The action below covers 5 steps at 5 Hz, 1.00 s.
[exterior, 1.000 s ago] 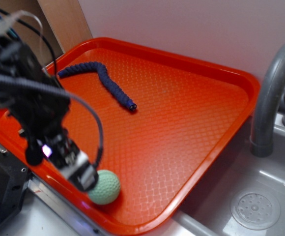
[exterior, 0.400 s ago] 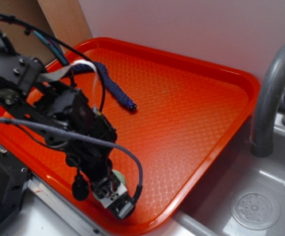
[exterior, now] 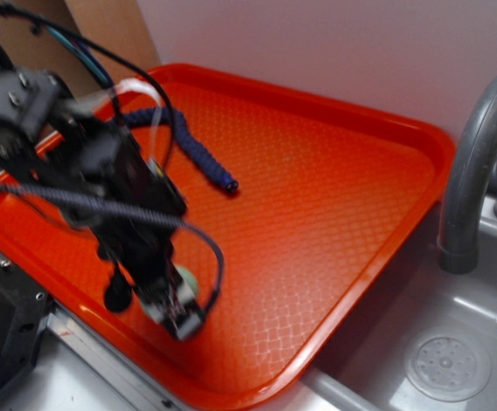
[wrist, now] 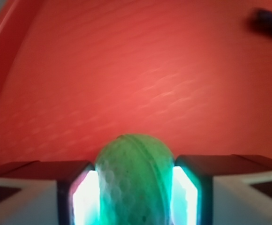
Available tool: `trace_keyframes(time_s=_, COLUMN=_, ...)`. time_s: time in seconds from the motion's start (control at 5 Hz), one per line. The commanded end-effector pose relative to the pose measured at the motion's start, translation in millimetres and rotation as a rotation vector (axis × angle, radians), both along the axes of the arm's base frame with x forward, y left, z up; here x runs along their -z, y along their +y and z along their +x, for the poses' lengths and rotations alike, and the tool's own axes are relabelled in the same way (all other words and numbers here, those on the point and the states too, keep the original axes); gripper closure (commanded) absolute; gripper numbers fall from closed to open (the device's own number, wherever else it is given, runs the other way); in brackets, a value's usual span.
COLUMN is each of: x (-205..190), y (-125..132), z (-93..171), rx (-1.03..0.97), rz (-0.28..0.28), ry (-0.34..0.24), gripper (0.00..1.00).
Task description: Grab the green ball.
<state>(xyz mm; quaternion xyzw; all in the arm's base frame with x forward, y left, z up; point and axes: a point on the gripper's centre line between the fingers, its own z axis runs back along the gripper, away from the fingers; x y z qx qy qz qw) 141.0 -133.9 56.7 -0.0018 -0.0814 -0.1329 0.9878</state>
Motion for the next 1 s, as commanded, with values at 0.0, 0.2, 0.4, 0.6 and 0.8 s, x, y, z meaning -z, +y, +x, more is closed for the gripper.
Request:
trace_keyframes(time_s=0.0, x=-108, y=67, z=-8, rx=-0.007, rz=0.009, ry=-0.077, gripper=1.00)
trace_keyframes(time_s=0.2, x=-155, y=115, z=-11, rx=-0.155, rz=0.037, ry=-0.067, gripper=1.00)
trace_keyframes(time_s=0.4, x=-162, y=157, z=-7, rx=-0.258, rz=0.065, ry=-0.085, gripper=1.00)
trace_keyframes(time_s=0.6, x=-156, y=169, z=6, rx=-0.265, rz=0.079, ry=-0.077, gripper=1.00)
trace_keyframes(time_s=0.8, x=-147, y=162, z=11, rx=-0.254, rz=0.102, ry=-0.055, gripper=1.00)
